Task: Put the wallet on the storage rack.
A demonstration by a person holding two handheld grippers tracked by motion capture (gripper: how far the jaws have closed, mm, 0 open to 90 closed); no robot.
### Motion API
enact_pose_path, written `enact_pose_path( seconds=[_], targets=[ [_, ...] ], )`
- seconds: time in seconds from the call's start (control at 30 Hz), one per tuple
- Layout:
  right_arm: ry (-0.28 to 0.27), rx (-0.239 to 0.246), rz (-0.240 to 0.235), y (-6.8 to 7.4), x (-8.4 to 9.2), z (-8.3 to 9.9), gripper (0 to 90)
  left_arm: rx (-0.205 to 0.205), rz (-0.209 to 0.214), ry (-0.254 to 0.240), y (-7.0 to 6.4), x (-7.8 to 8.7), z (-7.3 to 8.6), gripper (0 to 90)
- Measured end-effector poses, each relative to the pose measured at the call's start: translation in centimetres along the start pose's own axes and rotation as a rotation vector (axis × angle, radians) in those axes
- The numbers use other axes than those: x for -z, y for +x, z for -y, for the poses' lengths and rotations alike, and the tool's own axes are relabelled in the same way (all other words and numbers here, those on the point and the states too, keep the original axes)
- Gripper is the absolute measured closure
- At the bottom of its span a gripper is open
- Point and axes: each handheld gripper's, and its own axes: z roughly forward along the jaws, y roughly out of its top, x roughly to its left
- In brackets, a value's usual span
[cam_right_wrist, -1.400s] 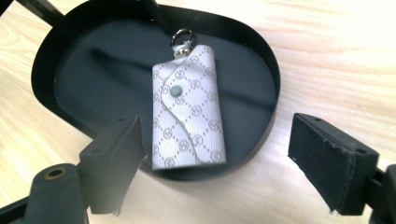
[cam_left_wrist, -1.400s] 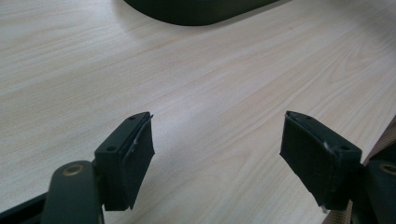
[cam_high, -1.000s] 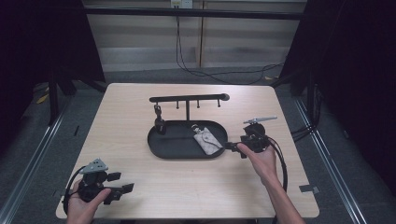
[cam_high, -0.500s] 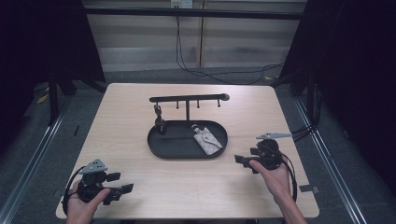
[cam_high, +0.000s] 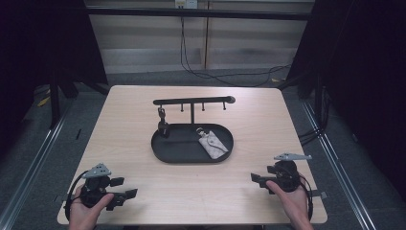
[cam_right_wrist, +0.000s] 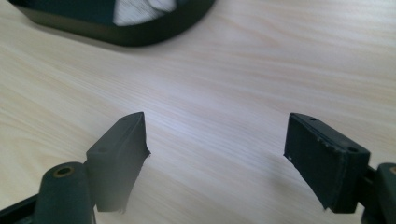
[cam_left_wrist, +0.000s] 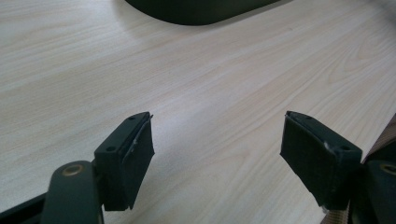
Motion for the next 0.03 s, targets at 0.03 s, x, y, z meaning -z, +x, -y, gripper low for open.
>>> enact_pose_path(
  seconds=[0.03],
  targets=[
    [0.025,-0.002,0.007,-0.28,-0.29,0.16,20.6,0.0,0.0,0.0,0.0,0.0,0.0,25.1]
  ],
)
